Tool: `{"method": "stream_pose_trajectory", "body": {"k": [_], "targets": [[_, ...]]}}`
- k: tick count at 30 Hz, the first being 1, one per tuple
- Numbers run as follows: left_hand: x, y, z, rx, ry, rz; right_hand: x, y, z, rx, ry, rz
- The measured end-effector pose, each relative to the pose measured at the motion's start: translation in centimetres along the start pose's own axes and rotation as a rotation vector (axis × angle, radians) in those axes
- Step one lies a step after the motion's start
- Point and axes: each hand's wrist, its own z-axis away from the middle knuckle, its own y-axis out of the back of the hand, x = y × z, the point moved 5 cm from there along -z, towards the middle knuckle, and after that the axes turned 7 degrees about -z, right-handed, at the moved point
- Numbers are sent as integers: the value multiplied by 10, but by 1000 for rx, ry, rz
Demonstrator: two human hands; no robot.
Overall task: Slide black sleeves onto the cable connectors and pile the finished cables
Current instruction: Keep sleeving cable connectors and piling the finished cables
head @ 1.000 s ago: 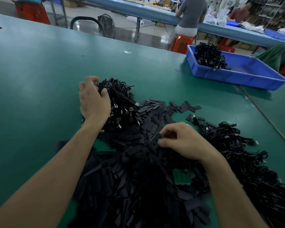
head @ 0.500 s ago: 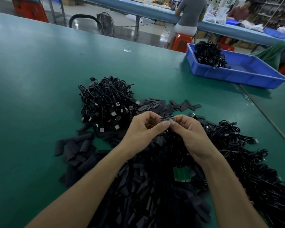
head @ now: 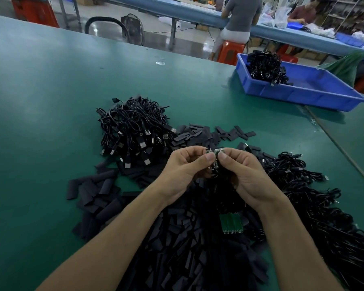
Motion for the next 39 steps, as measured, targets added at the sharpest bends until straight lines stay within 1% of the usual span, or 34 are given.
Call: {"method": "stream_pose_trajectory", "body": {"k": [3,6,7,9,11,13,14,17,19,20,23,25,28,30,33,36,39], "targets": [[12,6,-1,58,-45,81,-9,13,2,87,5,94],[37,24,1,99,-109,246,-22,28,6,85,-107,323],[47,30,2,124,-143,262,-27,32,8,76,-156,421],[65,44,4,220,-202,166,-35,34,11,20,-269,672],[77,55,7,317,-241,-52,-38,25,16,-95,-395,920],[83,61,9,363,-258,-257,-36,12,17,-154,-469,1037],[84,62,10,386,-263,-346,-34,6,16,-132,-471,1060],[85,64,11,421,-258,-636,-28,-6,2,-6,-342,1111],[84,61,10,369,-211,-773,-20,-12,-11,17,-236,1205],[82,61,9,342,-179,-798,-15,-13,-17,34,-192,1264],[77,61,9,285,-87,-787,1,-10,-34,115,-149,1415],[75,61,9,247,-97,-810,9,-8,-41,151,-150,1456],[71,63,8,189,-99,-796,20,-5,-48,144,-180,1479],[66,64,6,179,-67,-795,22,-4,-50,156,-155,1461],[58,66,4,178,-12,-806,21,-6,-51,186,-69,1399],[52,67,4,179,-9,-838,15,-6,-50,248,16,1367],[52,74,5,243,-32,-810,7,-6,-48,272,135,1266]]}}
